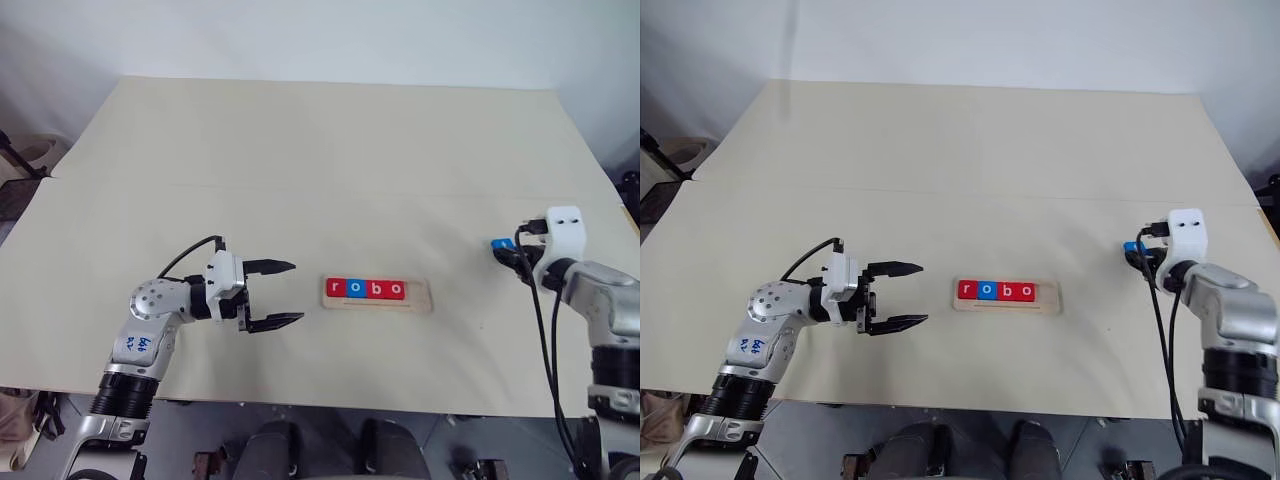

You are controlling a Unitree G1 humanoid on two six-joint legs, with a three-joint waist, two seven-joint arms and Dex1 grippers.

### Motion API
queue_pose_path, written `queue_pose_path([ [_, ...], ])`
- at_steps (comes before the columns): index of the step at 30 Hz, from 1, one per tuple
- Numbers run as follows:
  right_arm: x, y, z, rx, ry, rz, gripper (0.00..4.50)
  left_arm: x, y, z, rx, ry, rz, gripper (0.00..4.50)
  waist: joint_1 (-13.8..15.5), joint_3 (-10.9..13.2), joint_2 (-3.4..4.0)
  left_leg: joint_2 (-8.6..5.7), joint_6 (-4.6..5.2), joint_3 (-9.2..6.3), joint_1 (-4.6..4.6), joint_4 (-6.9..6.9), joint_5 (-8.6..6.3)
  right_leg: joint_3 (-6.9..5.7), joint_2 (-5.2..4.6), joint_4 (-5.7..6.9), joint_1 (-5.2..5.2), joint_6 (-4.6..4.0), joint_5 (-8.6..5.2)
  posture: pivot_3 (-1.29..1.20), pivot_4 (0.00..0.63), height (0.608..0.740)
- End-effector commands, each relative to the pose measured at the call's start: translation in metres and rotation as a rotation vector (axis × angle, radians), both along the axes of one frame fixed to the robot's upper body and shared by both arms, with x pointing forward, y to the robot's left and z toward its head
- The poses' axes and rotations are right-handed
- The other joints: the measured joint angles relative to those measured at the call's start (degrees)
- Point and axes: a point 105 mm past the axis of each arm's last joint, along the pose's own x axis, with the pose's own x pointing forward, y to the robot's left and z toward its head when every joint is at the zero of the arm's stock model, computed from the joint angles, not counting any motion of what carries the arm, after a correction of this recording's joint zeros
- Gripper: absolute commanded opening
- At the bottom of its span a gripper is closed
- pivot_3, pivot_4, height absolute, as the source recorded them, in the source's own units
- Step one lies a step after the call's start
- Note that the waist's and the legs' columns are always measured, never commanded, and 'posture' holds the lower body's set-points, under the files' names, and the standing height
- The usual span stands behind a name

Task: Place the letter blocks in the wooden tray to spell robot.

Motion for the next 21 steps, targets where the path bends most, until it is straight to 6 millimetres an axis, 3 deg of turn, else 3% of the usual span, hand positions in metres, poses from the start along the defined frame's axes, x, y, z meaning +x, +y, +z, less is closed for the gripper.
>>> queue_pose_path([
  [1,-0.026,0.022,0.018,0.005,-0.031,0.048,1.47,0.002,0.002,0.001,-0.005,-0.011,-0.005,4.50,0.0,0.0,0.01,0.00,0.00,0.00,0.00,-0.01,0.00,0.00,0.00,0.00,-0.01,0.00,0.00,0.00,0.150,0.740],
  [6,-0.059,0.051,-0.004,0.064,0.036,0.053,1.47,0.004,0.000,-0.002,-0.004,0.000,-0.030,4.50,0.0,0.0,0.00,0.01,0.00,-0.01,0.02,-0.02,0.00,0.02,0.01,0.01,-0.01,0.00,0.00,0.00,0.150,0.740],
  [11,-0.071,0.065,-0.020,0.105,0.057,0.020,1.47,0.005,-0.003,-0.001,-0.004,0.000,-0.049,4.50,0.0,0.0,0.00,-0.02,0.00,0.01,0.02,-0.01,-0.01,0.07,0.00,0.03,-0.04,0.00,0.00,0.00,0.150,0.740],
  [16,-0.069,0.068,-0.015,0.113,0.047,0.060,3.20,0.008,-0.004,0.001,-0.005,-0.010,-0.049,4.50,-0.1,0.0,0.01,-0.13,0.01,0.02,0.02,-0.02,-0.01,0.08,0.01,0.03,-0.07,0.00,0.00,0.00,0.150,0.740],
  [19,-0.069,0.070,-0.003,0.085,0.036,0.223,4.26,0.008,-0.003,0.002,-0.007,-0.017,-0.042,4.50,0.0,0.0,0.00,-0.13,0.01,0.03,0.02,-0.01,-0.01,0.09,0.00,0.04,-0.06,0.00,0.00,0.00,0.150,0.740],
  [21,-0.072,0.068,0.002,0.030,0.042,0.367,4.45,0.008,-0.003,0.003,-0.008,-0.018,-0.039,4.50,0.0,0.0,0.00,-0.18,0.05,0.04,0.01,-0.02,-0.03,0.10,-0.01,0.02,-0.07,0.01,0.00,0.00,0.150,0.740],
])
